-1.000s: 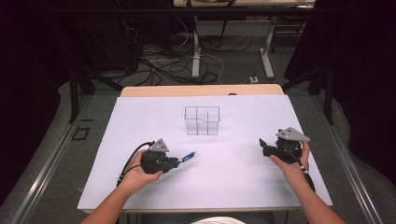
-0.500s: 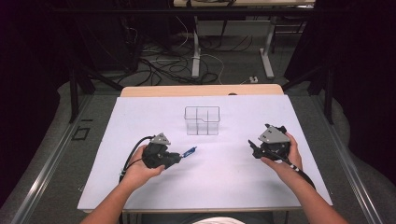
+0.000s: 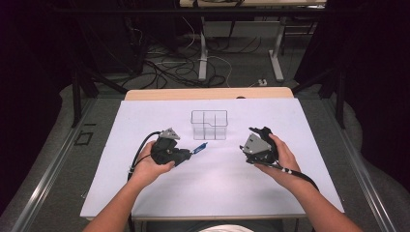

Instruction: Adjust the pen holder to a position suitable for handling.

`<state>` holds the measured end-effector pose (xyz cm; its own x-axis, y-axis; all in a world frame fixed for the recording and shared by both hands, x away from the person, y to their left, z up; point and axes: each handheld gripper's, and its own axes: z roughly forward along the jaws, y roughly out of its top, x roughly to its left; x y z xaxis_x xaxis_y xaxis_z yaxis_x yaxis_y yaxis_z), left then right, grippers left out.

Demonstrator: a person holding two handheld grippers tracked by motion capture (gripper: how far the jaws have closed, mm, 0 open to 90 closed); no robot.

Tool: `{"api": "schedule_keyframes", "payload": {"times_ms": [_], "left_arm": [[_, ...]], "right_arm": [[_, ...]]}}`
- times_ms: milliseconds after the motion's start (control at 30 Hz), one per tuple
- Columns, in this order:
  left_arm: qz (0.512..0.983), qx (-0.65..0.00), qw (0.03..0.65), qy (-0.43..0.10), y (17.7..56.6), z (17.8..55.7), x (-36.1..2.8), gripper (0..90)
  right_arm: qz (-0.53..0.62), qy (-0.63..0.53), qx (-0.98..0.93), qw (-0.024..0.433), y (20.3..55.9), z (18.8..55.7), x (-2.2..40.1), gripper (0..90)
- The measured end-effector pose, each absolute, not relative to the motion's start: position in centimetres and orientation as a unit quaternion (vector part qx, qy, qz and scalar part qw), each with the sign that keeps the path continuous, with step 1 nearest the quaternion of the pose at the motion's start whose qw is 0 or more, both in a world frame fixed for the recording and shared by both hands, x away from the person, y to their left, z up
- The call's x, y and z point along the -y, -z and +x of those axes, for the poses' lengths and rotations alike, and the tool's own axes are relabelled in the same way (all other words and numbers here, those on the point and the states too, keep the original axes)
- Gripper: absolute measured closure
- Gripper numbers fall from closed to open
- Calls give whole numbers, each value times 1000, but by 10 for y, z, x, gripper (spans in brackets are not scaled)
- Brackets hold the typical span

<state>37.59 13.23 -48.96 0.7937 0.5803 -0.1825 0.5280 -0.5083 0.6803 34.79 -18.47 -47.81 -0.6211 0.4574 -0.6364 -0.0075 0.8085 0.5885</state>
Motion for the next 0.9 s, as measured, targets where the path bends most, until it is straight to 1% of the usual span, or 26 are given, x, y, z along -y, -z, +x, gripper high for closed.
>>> {"api": "schedule_keyframes", "payload": {"times_ms": [67, 300, 800, 900], "left_arm": [[866, -323, 380, -34, 489, 377, -131, 800], [869, -319, 378, -30, 488, 379, -125, 799], [874, -309, 373, -23, 485, 382, -112, 800], [873, -312, 374, -18, 484, 382, -108, 800]], "right_arm": [[109, -264, -862, 419, 478, 348, 177, 346], [61, -252, -868, 424, 480, 348, 165, 369], [-59, -201, -865, 456, 485, 340, 140, 394], [-78, -198, -864, 456, 486, 340, 135, 423]]}}
